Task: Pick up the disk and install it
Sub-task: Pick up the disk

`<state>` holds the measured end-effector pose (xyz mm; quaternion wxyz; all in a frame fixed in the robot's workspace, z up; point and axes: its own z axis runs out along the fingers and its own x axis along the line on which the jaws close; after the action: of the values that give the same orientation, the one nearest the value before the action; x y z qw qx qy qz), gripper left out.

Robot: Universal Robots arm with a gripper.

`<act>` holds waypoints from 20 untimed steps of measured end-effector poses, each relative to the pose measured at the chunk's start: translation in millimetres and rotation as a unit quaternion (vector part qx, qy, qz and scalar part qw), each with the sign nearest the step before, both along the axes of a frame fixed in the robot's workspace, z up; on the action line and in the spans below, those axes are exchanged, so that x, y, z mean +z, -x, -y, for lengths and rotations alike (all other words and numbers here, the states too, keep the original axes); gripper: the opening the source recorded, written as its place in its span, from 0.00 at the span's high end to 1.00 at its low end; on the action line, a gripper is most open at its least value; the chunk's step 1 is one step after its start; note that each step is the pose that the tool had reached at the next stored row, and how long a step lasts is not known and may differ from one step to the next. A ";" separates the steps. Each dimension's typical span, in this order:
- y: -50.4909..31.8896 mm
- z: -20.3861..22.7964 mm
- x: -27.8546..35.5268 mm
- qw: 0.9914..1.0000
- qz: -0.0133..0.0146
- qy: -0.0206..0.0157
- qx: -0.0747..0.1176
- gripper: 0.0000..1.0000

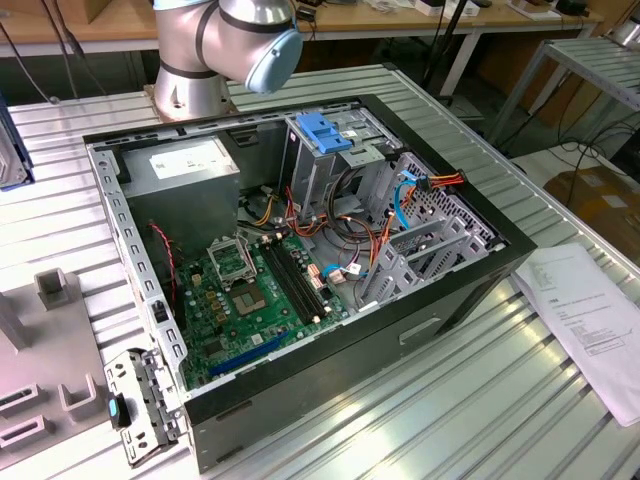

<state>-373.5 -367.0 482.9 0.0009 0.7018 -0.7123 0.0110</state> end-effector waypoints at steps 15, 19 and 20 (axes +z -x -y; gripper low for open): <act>-26.4 0.0 -0.1 1.000 0.000 0.000 0.000 0.63; -28.6 0.0 0.0 1.000 0.000 0.000 0.000 0.63; -29.2 0.0 0.0 1.000 0.000 0.000 0.000 0.63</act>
<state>-344.3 -367.0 482.9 0.0008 0.7018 -0.7123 0.0110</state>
